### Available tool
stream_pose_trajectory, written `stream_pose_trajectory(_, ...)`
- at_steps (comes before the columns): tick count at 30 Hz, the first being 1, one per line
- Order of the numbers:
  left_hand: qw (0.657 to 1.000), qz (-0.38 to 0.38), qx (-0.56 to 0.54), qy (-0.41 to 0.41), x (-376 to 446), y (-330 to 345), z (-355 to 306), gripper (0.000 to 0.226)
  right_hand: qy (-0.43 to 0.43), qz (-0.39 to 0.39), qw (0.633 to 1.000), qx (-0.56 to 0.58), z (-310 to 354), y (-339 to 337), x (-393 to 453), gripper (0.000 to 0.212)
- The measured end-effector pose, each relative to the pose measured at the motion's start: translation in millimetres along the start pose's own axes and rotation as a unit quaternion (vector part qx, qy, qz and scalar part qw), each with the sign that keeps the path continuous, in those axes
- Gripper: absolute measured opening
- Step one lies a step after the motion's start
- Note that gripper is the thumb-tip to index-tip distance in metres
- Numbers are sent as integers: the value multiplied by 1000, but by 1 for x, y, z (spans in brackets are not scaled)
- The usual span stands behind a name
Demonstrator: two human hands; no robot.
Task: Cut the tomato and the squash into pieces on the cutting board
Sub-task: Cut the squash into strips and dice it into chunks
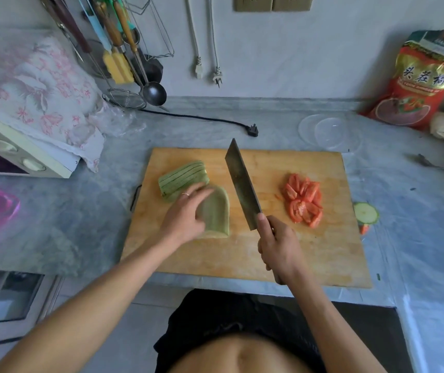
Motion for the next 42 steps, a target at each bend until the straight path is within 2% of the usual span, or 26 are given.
stream_pose_trajectory(1, 995, -29, -35, -91, 1, 4, -3, 71, 9, -7, 1000, 5, -1, -3, -1, 52)
stream_pose_trajectory(3, 979, -16, -44, -201, 3, 14, -9, 86, 23, -15, 1000, 10, -2, -6, -3, 51)
stream_pose_trajectory(5, 971, 20, -40, -236, 3, 26, -15, 93, 37, -16, 999, 15, -4, -5, -7, 52)
stream_pose_trajectory(10, 962, -2, -79, -261, 3, 39, -26, 86, 49, -12, 999, 7, -2, 4, -13, 52)
stream_pose_trajectory(13, 976, -5, -54, -213, -2, 35, -29, 81, 33, -20, 999, -20, 3, 10, -24, 54)
stream_pose_trajectory(17, 999, -37, -5, -29, -15, 26, -33, 62, 15, -27, 997, -67, 18, 20, -36, 53)
stream_pose_trajectory(20, 996, -66, -26, 51, -20, 16, -38, 41, -4, -34, 995, -96, 30, 24, -44, 47)
stream_pose_trajectory(23, 984, -101, -52, 134, -22, 9, -42, 45, -7, -32, 992, -122, 42, 27, -54, 45)
stream_pose_trajectory(27, 987, -100, -49, 116, -22, 4, -46, 33, 0, -48, 988, -148, 49, 35, -56, 46)
stream_pose_trajectory(32, 990, -49, 19, 131, -21, 11, -43, 42, -27, -40, 981, -190, 46, 48, -57, 39)
stream_pose_trajectory(35, 997, -7, 41, 57, -15, 11, -40, 44, -22, -16, 983, -181, 42, 44, -52, 35)
stream_pose_trajectory(37, 999, -7, 32, 28, -16, 7, -43, 45, -2, 12, 985, -173, 44, 37, -49, 34)
stream_pose_trajectory(39, 998, -27, 32, 46, -20, -1, -56, 45, 17, 11, 984, -175, 36, 38, -47, 32)
stream_pose_trajectory(41, 993, -32, 52, 97, -23, -3, -64, 41, -17, -57, 977, -202, 30, 38, -44, 31)
stream_pose_trajectory(42, 991, -33, 59, 112, -24, -3, -65, 39, -5, -41, 978, -206, 35, 32, -44, 37)
Point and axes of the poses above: each hand's wrist, its own x-axis towards the middle knuckle, its own y-axis out of the palm, z = x × y, the point moved 1 cm from there along x, towards the middle knuckle, and after that the axes turned 11 degrees about -z, right-handed, at the moved point
